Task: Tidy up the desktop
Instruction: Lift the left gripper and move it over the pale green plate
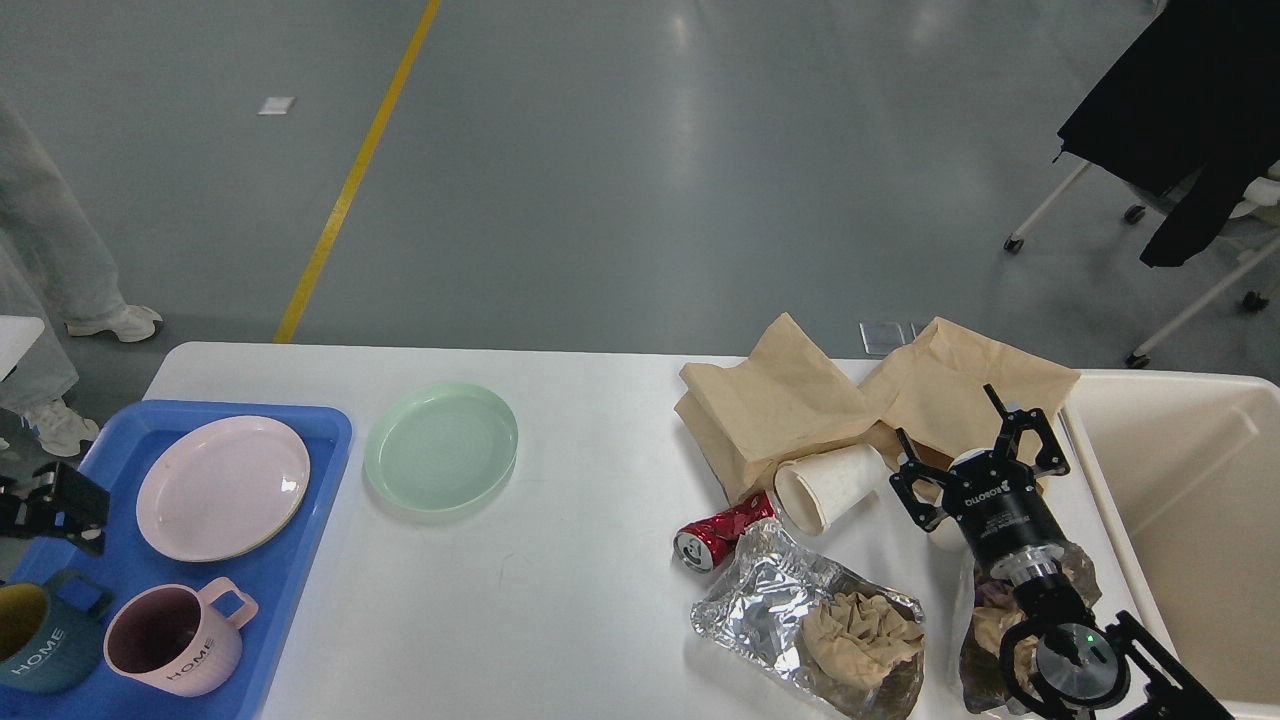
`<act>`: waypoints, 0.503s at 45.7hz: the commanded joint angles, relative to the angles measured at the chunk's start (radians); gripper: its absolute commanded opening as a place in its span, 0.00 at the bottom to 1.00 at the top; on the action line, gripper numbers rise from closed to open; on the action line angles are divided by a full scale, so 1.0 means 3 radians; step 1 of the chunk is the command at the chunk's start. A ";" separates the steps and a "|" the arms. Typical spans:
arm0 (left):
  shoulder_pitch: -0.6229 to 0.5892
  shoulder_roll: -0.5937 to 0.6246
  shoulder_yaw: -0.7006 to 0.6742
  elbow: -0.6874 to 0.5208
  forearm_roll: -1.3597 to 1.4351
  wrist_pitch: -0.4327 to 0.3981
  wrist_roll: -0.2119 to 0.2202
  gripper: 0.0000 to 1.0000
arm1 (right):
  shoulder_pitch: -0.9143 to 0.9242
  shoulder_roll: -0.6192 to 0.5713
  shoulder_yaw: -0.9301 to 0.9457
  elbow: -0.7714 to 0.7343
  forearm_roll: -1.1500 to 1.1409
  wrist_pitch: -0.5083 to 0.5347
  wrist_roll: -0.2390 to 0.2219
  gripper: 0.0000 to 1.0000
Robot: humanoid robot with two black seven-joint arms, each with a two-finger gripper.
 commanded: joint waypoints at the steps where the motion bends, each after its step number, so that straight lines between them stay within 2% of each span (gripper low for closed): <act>1: -0.0582 -0.0319 0.0368 -0.0235 -0.0083 -0.0013 -0.0032 0.96 | 0.0000 0.0000 0.0000 0.0002 0.0002 0.0000 0.0000 1.00; 10: -0.1226 -0.0948 0.0476 -0.0634 -0.0650 -0.0079 -0.0016 0.96 | 0.0000 0.0000 0.0000 -0.0003 -0.0003 0.0000 0.0000 1.00; 17: -0.1656 -0.1208 0.0323 -0.0834 -0.0978 -0.0253 -0.0001 0.96 | 0.0000 0.0000 0.0000 -0.0003 0.0002 0.0000 0.0000 1.00; 23: -0.1866 -0.1408 0.0072 -0.1084 -0.1055 -0.0294 0.0009 0.96 | 0.0000 0.0000 0.0000 -0.0003 0.0002 0.0000 0.0000 1.00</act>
